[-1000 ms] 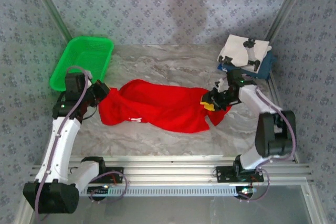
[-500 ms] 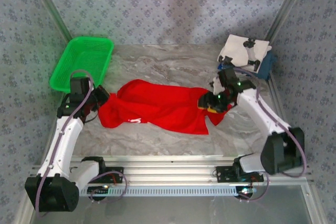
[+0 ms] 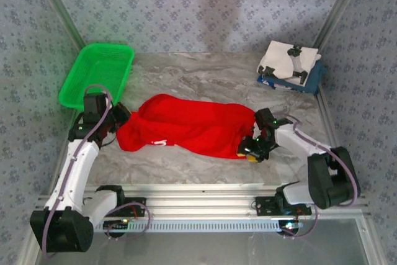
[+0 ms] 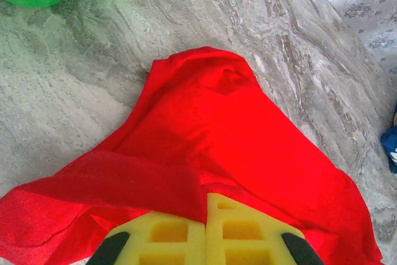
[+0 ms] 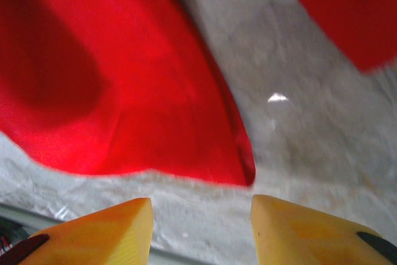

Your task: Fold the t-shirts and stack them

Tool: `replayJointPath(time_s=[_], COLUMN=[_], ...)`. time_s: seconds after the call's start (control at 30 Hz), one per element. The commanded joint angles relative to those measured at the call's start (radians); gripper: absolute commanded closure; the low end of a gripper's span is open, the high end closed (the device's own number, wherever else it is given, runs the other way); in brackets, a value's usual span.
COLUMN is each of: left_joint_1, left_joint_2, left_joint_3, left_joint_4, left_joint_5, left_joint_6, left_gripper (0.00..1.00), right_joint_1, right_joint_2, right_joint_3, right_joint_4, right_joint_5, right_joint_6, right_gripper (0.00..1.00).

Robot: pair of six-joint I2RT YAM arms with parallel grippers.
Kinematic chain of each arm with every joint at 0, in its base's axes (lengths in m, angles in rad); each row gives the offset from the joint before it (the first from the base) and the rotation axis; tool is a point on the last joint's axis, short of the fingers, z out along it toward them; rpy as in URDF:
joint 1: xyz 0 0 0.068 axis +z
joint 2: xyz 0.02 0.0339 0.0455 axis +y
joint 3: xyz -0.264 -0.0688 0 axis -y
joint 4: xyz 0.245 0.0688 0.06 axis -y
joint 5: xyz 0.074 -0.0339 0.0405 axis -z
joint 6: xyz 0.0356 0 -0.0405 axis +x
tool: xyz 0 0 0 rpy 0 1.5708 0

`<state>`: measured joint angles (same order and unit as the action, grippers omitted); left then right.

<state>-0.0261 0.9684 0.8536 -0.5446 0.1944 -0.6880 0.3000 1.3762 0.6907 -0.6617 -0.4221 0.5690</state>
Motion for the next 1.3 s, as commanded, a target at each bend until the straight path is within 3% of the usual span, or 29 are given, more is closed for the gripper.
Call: replayJointPath(time_s=[0.0,0.13,0.23,0.4,0.6,0.87,1.1,1.27], left_joint_1=[-0.002,0.0,-0.001,-0.001,-0.001,0.0,-0.004,-0.031], left_joint_2=[-0.03,-0.043,-0.055,-0.083,-0.121,-0.104,-0.056,0.011], left_joint_3=[-0.007,-0.014,-0.01,0.058,0.155,0.257,0.176,0.15], left_joint_4=[0.015,0.003,-0.01,-0.083,-0.158,-0.181,-0.071,-0.024], left_joint_5=[0.01,0.003,-0.006,-0.024,-0.029,-0.018,0.003,0.004], left_joint_6=[0.03,0.034,0.041,0.074,0.082,0.102,0.082,0.094], left_gripper=[1.0,1.0,1.0,1.0,1.0,1.0,1.0,1.0], right_joint_1=[0.004,0.005,0.004,0.01,0.007,0.024,0.008,-0.018], right_joint_2=[0.065,0.176,0.205,0.074,-0.115,-0.228,-0.047,0.185], right_joint_3=[0.034,0.086,0.117,0.196,0.248,0.212,0.143,0.266], right_joint_4=[0.128,0.122,0.106,-0.09,-0.375,-0.429,-0.353,-0.283], right_joint_5=[0.017,0.028,0.023,-0.006,-0.057,-0.187,-0.228,-0.213], right_joint_6=[0.011,-0.015,-0.015,-0.052,-0.076,0.031,-0.062,-0.145], right_gripper=[0.54,0.64,0.83,0.96,0.99,0.97,0.95,0.94])
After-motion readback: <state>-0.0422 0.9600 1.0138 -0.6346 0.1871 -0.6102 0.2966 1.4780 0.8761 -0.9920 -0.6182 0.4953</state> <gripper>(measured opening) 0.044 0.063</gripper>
